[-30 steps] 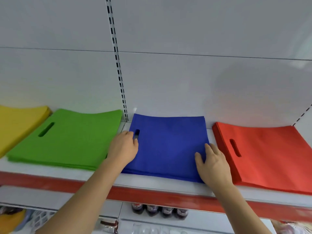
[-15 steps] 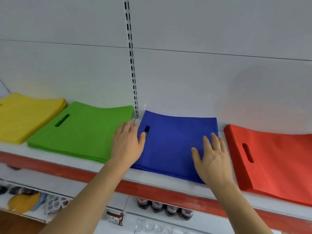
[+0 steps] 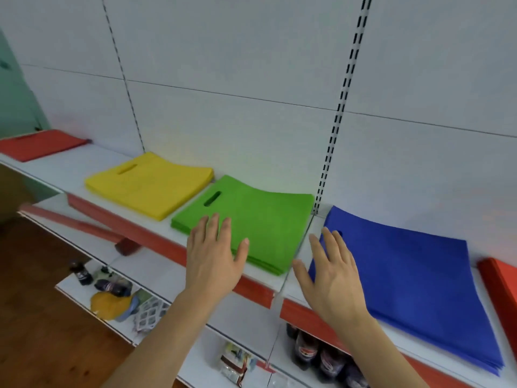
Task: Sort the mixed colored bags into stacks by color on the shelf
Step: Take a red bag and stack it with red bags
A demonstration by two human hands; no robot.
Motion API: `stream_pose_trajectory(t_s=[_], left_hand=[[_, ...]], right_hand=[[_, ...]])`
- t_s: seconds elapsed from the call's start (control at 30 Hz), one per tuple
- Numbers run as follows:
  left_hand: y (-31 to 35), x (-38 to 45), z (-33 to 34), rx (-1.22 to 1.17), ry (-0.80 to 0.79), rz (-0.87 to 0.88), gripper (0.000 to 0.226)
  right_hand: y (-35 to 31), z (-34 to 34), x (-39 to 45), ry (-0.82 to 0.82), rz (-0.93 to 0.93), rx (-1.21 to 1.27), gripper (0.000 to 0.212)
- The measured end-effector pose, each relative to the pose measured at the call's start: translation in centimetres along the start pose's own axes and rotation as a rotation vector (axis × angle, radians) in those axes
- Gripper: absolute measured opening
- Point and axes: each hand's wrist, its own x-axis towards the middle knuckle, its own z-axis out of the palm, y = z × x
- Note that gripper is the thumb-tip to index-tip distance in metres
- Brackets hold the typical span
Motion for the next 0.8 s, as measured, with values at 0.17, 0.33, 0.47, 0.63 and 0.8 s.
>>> stream_pose_trajectory(t_s=[0.17, 0.33, 0.47, 0.63, 0.8], left_hand=[[-9.3, -1.2, -2.9, 0.02, 0.06, -0.08, 0.069], [-19.0, -2.5, -4.8, 0.047, 0.059, -0.222, 0.073], [-26.1, -2.2, -6.1, 0.074, 0.086, -0.309, 0.07], [-34.0, -0.5, -6.7, 0.097, 0.121, -0.379, 0.069], [-41.6, 3.1, -7.2, 0.153, 0.13, -0.461, 0.071]], right_hand=[[-10.2, 2.7, 1.9, 0.017, -0.112, 0.071, 0.075], [-20.4, 6.5, 3.7, -0.026, -0.241, 0.12, 0.074], [-27.6, 9.7, 6.3, -0.046, -0.344, 0.153, 0.073], [-35.3, 14.2, 10.7, -0.073, -0.458, 0.186, 0.072], [-43.1, 18.2, 16.3, -0.098, -0.503, 0.239, 0.075]])
